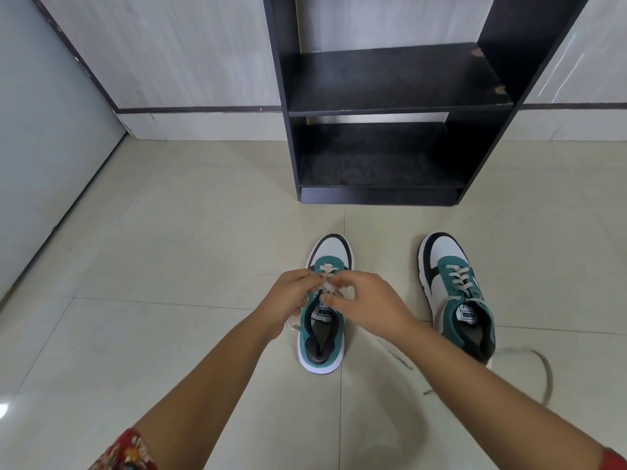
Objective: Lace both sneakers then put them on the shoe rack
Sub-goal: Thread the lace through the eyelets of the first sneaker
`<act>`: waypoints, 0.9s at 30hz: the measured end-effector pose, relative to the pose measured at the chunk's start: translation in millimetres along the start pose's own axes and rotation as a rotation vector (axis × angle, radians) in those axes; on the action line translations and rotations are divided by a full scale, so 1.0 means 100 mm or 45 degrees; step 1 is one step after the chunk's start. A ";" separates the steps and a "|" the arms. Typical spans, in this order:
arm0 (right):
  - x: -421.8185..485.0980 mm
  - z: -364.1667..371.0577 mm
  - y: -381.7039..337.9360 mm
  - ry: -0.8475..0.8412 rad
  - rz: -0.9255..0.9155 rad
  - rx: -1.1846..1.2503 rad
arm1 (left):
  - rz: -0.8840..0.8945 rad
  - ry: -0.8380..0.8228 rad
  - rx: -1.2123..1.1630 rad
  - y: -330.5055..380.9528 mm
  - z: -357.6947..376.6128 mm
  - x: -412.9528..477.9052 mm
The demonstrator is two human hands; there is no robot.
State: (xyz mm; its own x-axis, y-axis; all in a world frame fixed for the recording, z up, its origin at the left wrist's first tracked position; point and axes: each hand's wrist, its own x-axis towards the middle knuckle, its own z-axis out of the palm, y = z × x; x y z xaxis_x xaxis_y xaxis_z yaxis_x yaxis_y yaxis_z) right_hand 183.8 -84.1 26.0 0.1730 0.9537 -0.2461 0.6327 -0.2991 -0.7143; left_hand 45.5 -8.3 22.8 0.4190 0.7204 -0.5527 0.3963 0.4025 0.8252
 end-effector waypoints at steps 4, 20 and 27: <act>0.07 0.01 0.07 0.039 0.082 0.290 | 0.037 0.007 0.032 0.00 -0.03 0.00; -0.02 0.08 0.47 -0.118 0.197 -0.284 | 0.283 0.206 0.790 -0.60 -0.28 0.14; 0.02 0.25 0.27 0.202 -0.001 -0.157 | 0.634 0.411 1.077 -0.54 -0.15 0.13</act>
State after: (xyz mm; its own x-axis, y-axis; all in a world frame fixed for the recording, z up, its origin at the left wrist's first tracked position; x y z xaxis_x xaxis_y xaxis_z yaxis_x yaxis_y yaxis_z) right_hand 182.7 -90.8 -10.3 0.2833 0.9499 -0.1324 0.7186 -0.3016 -0.6266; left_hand 16.9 -12.2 -27.1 0.5028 0.8643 -0.0103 0.7353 -0.4214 0.5308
